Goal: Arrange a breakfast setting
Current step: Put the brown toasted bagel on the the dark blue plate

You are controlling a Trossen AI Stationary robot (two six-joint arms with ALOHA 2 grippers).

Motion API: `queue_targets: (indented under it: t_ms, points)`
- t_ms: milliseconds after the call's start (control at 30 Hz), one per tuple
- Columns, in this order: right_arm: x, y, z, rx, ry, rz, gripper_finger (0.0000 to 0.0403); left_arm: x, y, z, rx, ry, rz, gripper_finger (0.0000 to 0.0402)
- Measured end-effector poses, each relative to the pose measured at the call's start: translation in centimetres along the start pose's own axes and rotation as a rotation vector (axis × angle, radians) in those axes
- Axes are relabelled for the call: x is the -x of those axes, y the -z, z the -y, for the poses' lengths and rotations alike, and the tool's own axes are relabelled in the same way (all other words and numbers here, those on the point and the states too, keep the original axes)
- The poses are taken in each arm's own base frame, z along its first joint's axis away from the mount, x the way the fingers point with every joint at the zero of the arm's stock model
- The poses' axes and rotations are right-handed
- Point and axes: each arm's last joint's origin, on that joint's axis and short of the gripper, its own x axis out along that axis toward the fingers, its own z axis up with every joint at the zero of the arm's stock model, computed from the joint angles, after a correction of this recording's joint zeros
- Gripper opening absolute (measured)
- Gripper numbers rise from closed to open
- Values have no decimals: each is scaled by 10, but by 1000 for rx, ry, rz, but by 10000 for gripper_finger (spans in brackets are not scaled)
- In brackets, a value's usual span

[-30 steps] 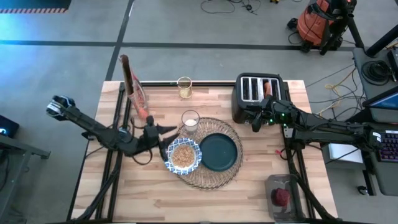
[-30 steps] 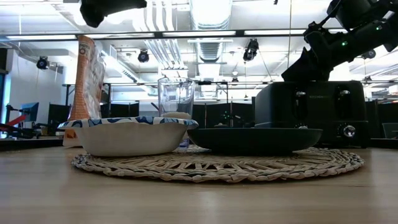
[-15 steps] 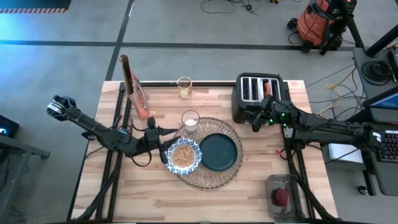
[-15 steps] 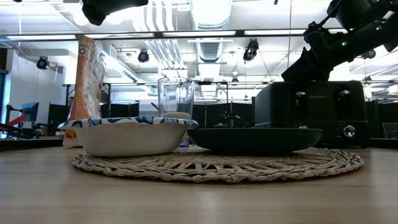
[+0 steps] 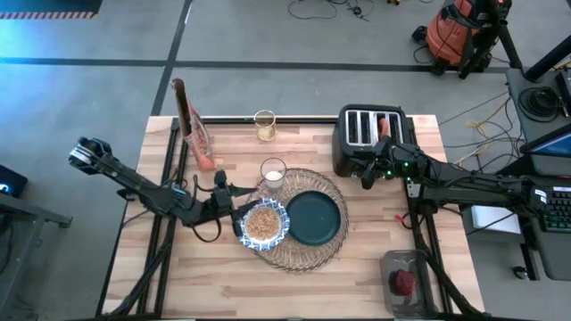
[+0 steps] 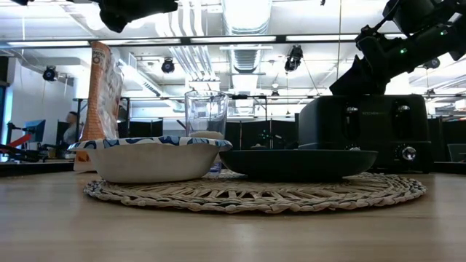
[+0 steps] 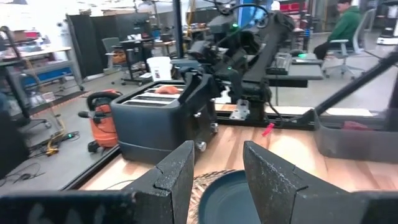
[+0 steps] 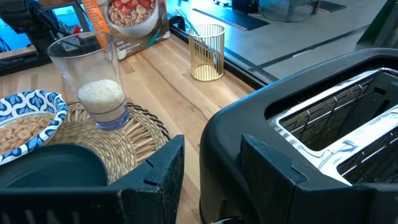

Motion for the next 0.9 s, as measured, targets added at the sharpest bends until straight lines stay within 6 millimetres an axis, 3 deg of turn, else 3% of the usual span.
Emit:
queue_targets:
  t_ms: [333,567,900]
  points:
    - [0,0,0,0,0,0,146,-8,10,10,4,33,-40,123]
    - [0,0,0,0,0,0,146,-12,19,18,63,156,-73,123]
    - [0,-1,0,-5,-2,10,146,-22,38,28,105,146,-123,123]
